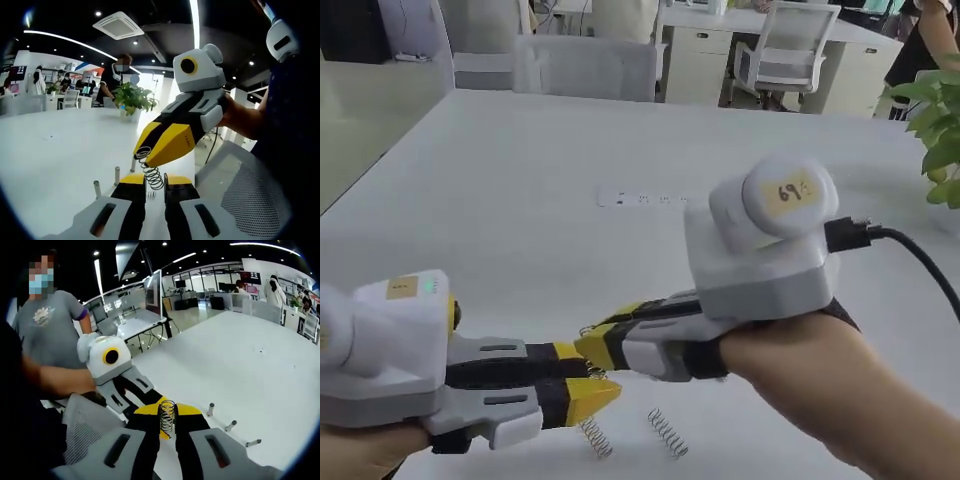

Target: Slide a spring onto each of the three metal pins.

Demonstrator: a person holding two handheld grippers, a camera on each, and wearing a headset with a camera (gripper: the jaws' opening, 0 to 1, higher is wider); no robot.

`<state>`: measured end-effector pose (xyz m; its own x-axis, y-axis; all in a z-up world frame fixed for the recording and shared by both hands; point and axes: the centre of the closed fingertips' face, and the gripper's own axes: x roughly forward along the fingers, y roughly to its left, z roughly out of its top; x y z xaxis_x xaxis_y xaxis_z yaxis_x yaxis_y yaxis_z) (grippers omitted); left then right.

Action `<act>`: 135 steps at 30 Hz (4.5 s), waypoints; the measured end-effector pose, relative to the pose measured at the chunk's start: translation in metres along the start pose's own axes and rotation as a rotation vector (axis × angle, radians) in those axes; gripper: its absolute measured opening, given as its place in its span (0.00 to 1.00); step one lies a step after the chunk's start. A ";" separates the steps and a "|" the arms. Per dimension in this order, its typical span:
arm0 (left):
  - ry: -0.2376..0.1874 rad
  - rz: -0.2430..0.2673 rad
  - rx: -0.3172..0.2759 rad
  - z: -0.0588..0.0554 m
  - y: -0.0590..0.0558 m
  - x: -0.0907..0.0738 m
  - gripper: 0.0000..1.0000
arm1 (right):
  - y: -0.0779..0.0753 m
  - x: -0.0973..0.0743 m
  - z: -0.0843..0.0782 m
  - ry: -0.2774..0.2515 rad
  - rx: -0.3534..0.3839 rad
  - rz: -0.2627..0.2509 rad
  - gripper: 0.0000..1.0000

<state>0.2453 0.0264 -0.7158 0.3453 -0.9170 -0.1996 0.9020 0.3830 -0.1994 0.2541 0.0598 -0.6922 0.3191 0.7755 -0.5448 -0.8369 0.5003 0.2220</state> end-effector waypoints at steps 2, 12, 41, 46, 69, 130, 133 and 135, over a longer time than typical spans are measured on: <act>0.000 0.000 0.002 0.000 0.000 -0.001 0.05 | 0.000 0.000 0.000 -0.001 -0.004 -0.003 0.08; 0.046 0.009 0.114 -0.008 -0.001 -0.002 0.03 | 0.003 -0.004 -0.009 0.058 -0.037 0.017 0.08; 0.244 -0.162 0.301 -0.035 -0.035 0.012 0.02 | 0.022 -0.015 -0.064 0.506 -0.340 0.197 0.08; 0.255 -0.173 0.305 -0.037 -0.036 0.013 0.02 | 0.022 -0.015 -0.068 0.542 -0.366 0.204 0.08; 0.257 -0.152 0.238 -0.040 -0.031 0.013 0.08 | 0.015 -0.016 -0.068 0.567 -0.375 0.184 0.08; 0.195 0.175 0.146 -0.071 0.035 -0.025 0.90 | -0.138 -0.081 -0.055 0.593 -0.216 -0.147 0.08; 0.191 0.177 0.144 -0.070 0.035 -0.026 0.91 | -0.143 -0.076 -0.059 0.610 -0.222 -0.154 0.08; 0.193 0.178 0.146 -0.071 0.035 -0.026 0.91 | -0.144 -0.071 -0.063 0.618 -0.211 -0.142 0.08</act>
<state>0.2494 0.0710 -0.7854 0.4584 -0.7934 -0.4005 0.8642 0.5031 -0.0074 0.3236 -0.0914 -0.7367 0.1721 0.3128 -0.9341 -0.8946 0.4466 -0.0153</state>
